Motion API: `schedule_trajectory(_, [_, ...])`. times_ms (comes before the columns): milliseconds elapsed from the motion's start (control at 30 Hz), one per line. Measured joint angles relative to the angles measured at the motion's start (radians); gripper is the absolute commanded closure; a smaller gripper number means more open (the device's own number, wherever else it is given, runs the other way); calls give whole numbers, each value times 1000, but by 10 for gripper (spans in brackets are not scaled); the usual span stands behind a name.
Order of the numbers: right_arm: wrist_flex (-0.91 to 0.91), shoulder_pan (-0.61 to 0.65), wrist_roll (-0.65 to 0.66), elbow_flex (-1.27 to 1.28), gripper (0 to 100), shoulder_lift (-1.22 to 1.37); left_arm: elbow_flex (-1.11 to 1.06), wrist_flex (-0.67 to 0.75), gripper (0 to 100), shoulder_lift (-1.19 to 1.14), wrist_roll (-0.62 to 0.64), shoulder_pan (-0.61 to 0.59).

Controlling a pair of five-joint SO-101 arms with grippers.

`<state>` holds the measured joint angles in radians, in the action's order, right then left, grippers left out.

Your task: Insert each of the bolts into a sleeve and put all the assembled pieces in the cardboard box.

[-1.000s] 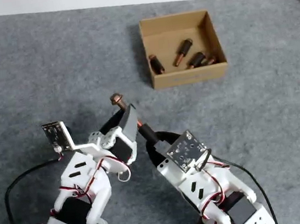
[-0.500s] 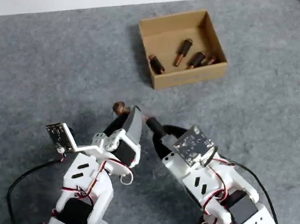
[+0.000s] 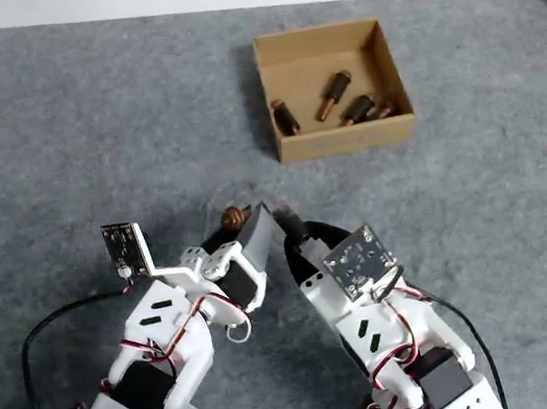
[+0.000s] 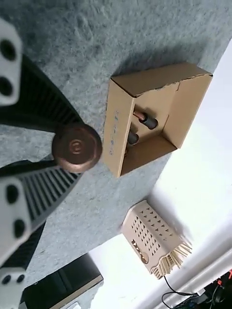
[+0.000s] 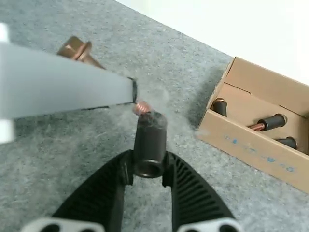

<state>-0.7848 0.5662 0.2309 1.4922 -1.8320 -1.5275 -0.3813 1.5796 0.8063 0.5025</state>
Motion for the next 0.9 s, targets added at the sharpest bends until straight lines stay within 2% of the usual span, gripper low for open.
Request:
schedule_trajectory(300, [0,0,3,0,994,0,0,-2,995,0,2,-43])
schedule_trajectory(400, [-9,-8,9,0,994,0,0,-2,995,0,2,-100])
schedule_trajectory(567, [-207,-26,26,-2,994,0,0,-2,995,-2,3,-140])
schedule_trajectory(633, [-299,-35,80,9,994,0,0,-2,995,-2,17,-137])
schedule_trajectory(767, [-330,-137,184,92,994,0,6,-32,995,-2,20,-106])
schedule_trajectory(900, [-348,-253,275,155,994,-2,52,-155,995,-6,-3,-100])
